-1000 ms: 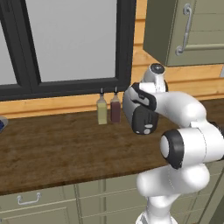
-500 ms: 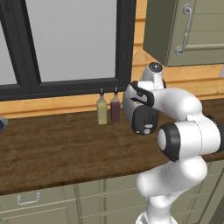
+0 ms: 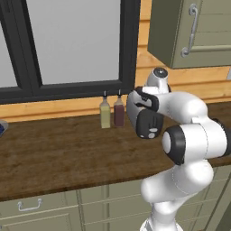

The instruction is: Start the toaster. Once the lever pops up, take the bread to the plate on the dining counter.

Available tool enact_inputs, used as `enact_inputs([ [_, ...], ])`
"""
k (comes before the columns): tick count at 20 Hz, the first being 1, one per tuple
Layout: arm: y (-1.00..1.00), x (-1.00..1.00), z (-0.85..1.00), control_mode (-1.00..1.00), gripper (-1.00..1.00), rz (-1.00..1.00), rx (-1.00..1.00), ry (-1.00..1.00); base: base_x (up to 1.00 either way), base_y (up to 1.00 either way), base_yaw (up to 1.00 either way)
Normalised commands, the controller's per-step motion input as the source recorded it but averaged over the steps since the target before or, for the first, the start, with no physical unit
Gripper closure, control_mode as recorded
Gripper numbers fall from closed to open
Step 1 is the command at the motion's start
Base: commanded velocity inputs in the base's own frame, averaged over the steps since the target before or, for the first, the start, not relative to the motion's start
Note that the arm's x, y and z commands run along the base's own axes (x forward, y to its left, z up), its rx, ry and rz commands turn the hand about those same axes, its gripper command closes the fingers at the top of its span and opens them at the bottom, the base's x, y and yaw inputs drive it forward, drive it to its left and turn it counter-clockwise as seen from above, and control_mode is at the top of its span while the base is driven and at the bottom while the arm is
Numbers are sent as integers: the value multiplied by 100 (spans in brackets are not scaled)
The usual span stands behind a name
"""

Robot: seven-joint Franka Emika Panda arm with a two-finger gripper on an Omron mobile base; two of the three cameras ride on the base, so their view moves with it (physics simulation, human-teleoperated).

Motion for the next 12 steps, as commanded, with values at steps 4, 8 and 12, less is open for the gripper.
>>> enact_inputs([
  [4, 0, 0, -29, -100, -100, 0, 0, 0, 0, 0, 0],
  [8, 0, 0, -17, -100, -100, 0, 0, 0, 0, 0, 0],
  [12, -4, 6, -7, -100, -100, 0, 0, 0, 0, 0, 0],
])
